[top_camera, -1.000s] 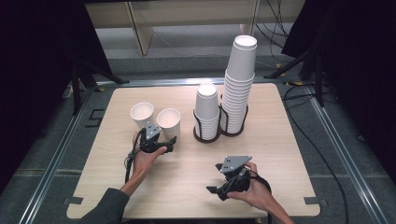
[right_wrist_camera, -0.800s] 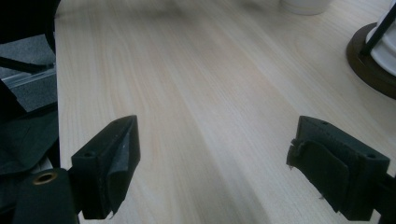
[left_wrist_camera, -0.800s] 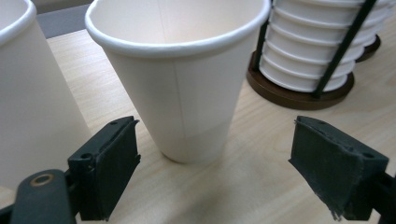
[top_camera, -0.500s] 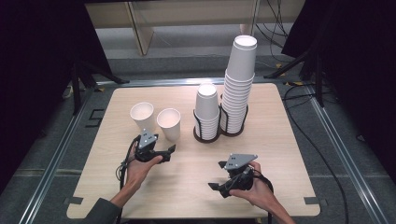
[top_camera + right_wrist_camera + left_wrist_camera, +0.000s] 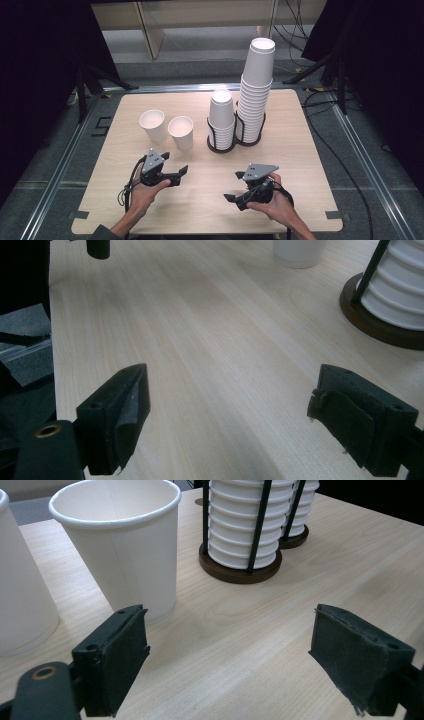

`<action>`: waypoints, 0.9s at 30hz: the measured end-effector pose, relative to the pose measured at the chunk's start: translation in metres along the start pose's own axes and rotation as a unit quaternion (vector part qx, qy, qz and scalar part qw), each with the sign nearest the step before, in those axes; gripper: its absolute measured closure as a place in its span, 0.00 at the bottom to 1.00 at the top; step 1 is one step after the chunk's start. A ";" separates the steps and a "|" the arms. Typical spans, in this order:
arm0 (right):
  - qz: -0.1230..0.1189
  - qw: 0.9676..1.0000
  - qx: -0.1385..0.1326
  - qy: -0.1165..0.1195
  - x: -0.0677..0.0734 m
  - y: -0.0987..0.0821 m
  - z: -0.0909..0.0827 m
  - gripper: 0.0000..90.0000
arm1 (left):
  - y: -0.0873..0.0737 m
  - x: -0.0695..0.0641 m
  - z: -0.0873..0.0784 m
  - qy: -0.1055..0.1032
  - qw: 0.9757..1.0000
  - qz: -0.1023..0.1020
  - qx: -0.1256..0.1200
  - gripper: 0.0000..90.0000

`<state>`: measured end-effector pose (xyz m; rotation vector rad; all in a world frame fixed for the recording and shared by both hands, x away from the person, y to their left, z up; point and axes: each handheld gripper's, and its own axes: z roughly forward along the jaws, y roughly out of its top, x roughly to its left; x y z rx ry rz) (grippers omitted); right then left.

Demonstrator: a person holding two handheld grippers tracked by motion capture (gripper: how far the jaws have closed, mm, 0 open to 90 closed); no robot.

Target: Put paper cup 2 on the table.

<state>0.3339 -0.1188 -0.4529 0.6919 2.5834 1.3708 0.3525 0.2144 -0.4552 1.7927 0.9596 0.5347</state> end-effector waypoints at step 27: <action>0.008 1.000 -0.008 0.002 -0.001 -0.001 -0.003 0.18 | -0.016 -0.012 -0.035 -0.017 1.000 0.006 0.000 0.16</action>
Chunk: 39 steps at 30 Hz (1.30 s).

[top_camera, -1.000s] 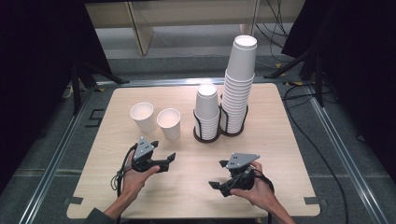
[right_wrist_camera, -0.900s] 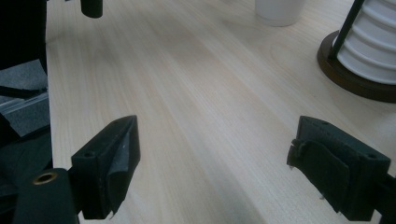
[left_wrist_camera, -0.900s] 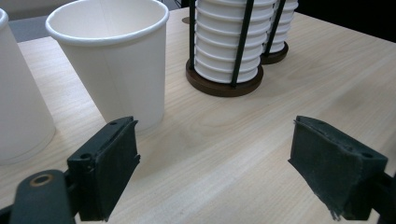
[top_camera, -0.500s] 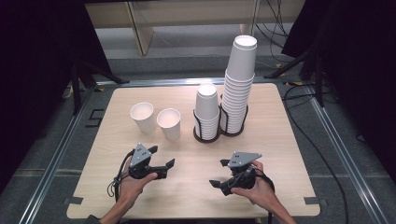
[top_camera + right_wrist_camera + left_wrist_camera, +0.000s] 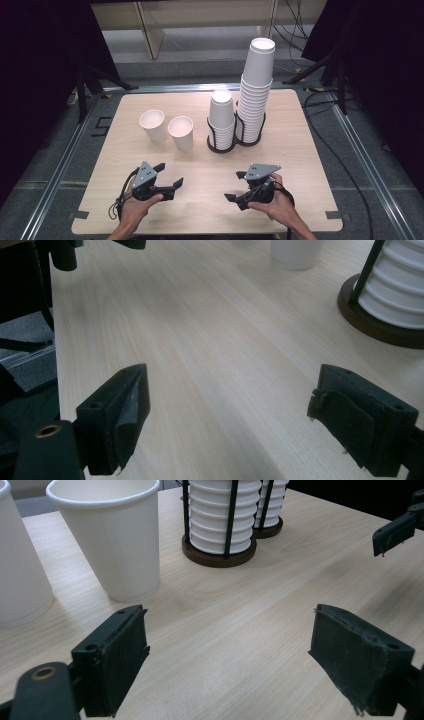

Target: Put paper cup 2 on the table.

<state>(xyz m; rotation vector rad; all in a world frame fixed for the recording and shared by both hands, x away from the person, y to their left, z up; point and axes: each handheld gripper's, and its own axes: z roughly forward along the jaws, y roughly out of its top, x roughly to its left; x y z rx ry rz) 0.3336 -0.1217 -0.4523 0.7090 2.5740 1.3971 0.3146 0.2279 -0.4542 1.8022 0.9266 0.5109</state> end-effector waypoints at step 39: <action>0.031 0.999 0.015 -0.037 0.016 -0.029 -0.025 0.18 | -0.029 -0.033 -0.029 -0.040 0.999 0.022 0.010 0.16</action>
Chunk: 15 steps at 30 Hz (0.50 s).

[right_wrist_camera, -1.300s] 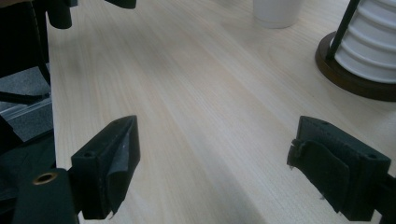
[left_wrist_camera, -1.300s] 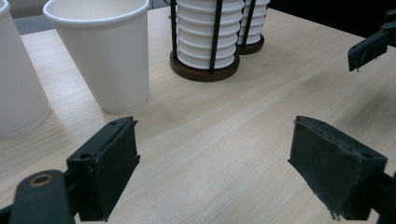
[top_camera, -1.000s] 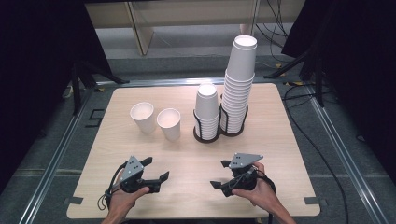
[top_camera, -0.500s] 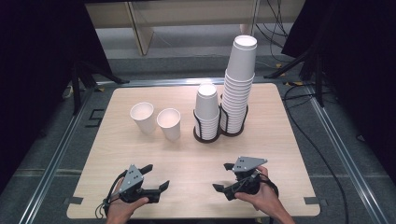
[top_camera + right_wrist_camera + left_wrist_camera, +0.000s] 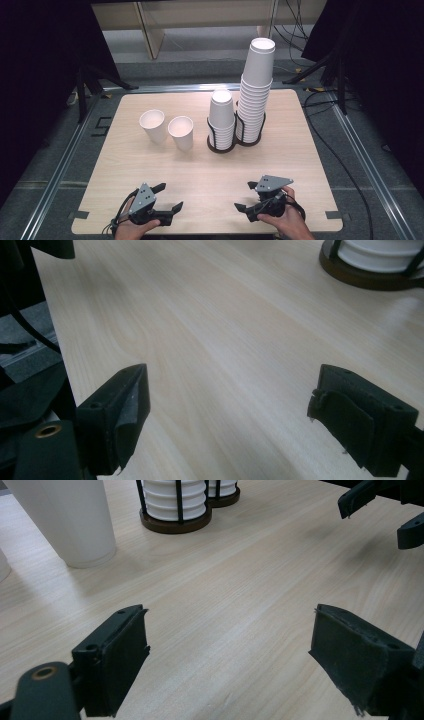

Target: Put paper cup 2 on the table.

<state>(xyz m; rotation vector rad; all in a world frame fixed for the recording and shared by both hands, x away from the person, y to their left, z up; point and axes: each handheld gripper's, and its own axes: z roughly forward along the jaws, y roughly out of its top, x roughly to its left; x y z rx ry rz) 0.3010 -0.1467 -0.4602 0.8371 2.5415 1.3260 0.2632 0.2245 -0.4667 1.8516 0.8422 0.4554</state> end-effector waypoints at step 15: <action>0.032 0.999 0.031 -0.026 0.006 -0.021 -0.011 0.18 | -0.006 -0.010 -0.005 -0.012 1.000 -0.012 0.018 0.16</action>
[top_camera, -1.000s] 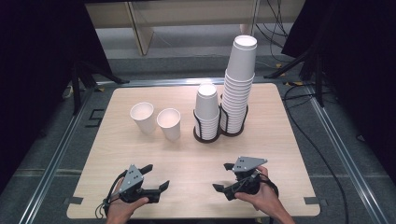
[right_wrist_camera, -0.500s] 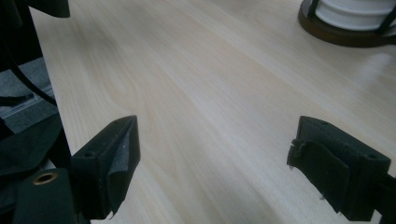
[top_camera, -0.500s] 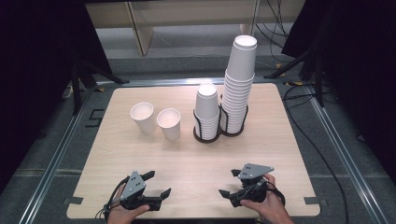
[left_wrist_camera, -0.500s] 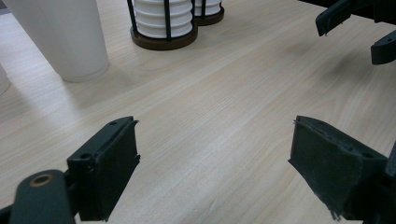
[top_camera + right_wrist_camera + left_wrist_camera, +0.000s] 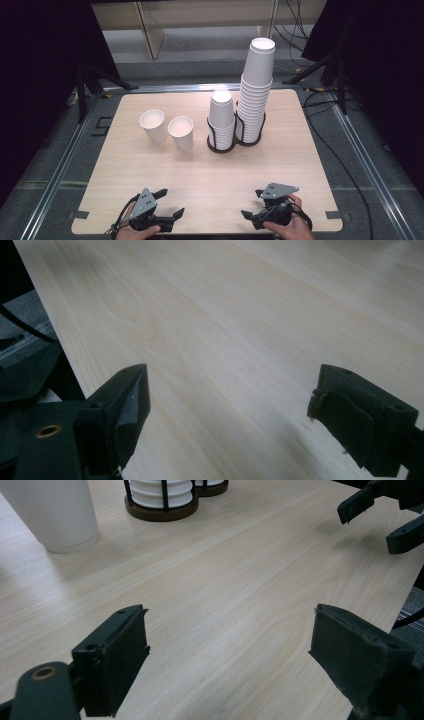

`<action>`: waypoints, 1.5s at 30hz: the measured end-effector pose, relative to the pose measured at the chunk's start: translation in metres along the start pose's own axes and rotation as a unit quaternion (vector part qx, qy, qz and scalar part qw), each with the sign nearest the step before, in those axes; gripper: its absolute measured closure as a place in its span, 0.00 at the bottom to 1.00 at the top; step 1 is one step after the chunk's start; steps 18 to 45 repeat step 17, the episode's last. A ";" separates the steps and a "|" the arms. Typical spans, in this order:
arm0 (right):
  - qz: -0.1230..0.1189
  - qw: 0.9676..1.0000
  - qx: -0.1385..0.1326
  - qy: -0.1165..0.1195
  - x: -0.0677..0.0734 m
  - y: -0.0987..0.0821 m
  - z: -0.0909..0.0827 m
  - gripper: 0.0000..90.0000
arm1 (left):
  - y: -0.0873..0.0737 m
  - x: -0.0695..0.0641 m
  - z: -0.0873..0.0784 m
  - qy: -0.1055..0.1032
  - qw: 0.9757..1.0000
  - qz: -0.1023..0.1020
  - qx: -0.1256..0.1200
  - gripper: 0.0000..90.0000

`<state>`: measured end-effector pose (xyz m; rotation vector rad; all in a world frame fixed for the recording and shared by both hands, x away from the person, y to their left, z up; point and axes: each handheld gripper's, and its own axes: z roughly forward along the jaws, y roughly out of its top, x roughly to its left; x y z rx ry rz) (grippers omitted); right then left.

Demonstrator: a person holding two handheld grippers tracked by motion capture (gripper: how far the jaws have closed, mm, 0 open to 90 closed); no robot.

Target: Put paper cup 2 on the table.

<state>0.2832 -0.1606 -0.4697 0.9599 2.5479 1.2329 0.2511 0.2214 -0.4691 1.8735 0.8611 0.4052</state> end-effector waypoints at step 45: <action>0.008 1.000 0.002 -0.015 -0.004 -0.004 -0.003 0.18 | -0.001 0.001 0.002 -0.002 1.000 0.003 0.010 0.16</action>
